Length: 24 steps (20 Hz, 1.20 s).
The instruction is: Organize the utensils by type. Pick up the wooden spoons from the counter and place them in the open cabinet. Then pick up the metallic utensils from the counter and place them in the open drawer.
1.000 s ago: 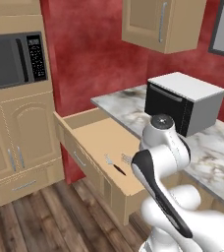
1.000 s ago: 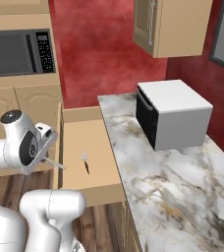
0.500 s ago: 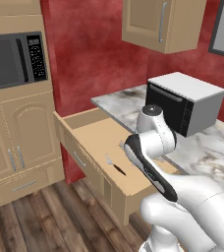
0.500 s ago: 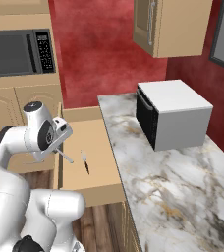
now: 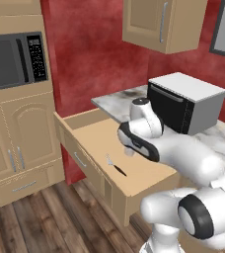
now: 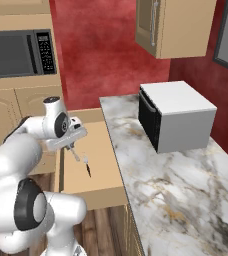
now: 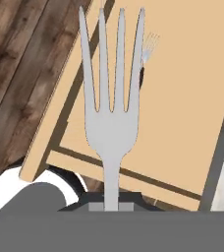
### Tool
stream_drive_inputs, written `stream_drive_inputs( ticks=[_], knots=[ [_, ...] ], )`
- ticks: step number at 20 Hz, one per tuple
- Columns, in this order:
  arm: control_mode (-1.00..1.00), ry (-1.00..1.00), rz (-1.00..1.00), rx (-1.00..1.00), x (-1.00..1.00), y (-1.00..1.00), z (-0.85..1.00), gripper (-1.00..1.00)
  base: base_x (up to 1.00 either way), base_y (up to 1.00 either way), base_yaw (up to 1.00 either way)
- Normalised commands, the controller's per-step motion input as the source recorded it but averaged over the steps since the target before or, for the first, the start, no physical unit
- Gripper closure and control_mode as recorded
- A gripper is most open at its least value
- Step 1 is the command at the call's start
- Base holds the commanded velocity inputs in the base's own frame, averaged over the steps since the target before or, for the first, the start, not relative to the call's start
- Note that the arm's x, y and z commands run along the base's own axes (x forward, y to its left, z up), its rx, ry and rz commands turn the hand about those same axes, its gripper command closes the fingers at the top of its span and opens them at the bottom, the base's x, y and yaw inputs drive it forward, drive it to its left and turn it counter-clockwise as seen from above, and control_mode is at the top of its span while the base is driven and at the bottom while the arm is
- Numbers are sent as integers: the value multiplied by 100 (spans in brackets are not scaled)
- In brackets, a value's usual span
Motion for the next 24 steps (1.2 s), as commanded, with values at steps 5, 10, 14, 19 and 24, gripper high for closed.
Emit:
stream_drive_inputs(
  ticks=[5,10,14,19,24],
  knots=[
    [-100,0,-18,9,64,-2,-40,100,0,0,0],
    [-100,-1,-6,1,45,-9,-49,100,0,0,0],
    [-100,-12,-9,-8,25,0,-57,100,0,0,0],
    [-100,-12,-16,-2,30,0,-42,100,0,0,0],
    [-100,-2,-28,6,41,-1,-32,100,0,0,0]
  ],
)
